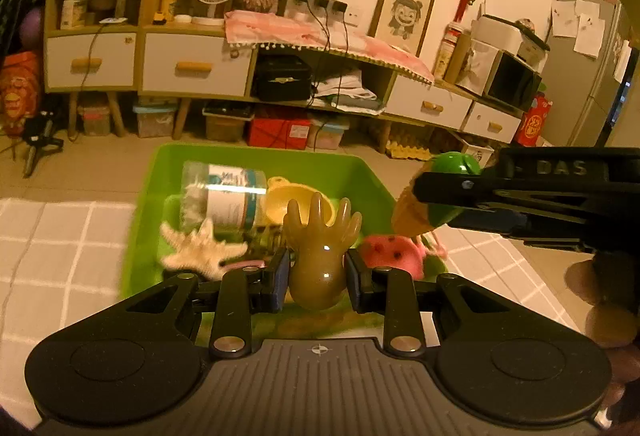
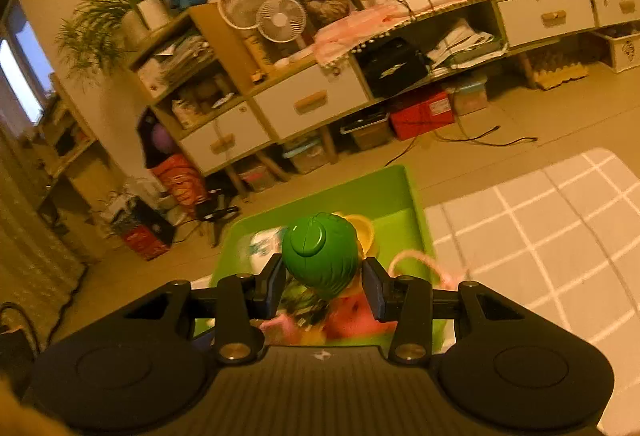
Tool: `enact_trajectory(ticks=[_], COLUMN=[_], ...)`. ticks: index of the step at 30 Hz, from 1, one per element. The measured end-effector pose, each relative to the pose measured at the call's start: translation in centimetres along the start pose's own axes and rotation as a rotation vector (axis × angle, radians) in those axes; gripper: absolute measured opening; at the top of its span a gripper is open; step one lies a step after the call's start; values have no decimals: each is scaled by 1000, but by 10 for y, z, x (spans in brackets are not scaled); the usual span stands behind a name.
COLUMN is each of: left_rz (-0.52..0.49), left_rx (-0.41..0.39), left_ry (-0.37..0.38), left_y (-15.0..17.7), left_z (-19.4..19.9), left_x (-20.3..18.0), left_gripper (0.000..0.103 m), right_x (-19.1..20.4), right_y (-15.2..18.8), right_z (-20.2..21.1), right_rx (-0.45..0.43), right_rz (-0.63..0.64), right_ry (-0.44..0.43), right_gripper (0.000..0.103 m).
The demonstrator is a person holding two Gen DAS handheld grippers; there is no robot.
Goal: Organize rigid objects
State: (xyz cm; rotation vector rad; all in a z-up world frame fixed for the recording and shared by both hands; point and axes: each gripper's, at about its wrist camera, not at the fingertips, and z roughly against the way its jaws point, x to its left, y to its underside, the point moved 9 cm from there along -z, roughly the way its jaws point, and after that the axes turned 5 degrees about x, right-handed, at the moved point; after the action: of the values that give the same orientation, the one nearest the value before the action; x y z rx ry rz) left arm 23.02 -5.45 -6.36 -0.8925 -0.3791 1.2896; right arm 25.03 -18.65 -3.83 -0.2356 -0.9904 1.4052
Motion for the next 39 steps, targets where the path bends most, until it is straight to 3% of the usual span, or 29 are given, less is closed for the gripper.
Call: enact_trajectory(ticks=[6, 14, 16, 18, 20, 31, 39], left_rz=[8, -23, -32, -41, -49, -36, -23], left_rx=[38, 48, 47, 31, 3, 16, 35], left_ry=[-16, -26, -10, 5, 4, -8, -51], left_y=[0, 5, 5, 5, 3, 8, 26], left_z=[-32, -41, -41, -37, -31, 7, 47], left_x=[-1, -2, -2, -5, -7, -10, -4], left_gripper=[34, 35, 43, 69, 78, 86, 92], right_x=[-15, -23, -22, -20, -18, -4, 16], right_y=[-10, -6, -5, -5, -5, 1, 22], right_z=[-31, -45, -45, -42, -39, -3, 35], right_rx=[9, 27, 28, 21, 20, 5, 6], right_rz=[-7, 22, 22, 23, 18, 0, 76], right_ry=[57, 99, 93, 87, 75, 76, 102], right_gripper=[18, 18, 19, 29, 44, 53, 54])
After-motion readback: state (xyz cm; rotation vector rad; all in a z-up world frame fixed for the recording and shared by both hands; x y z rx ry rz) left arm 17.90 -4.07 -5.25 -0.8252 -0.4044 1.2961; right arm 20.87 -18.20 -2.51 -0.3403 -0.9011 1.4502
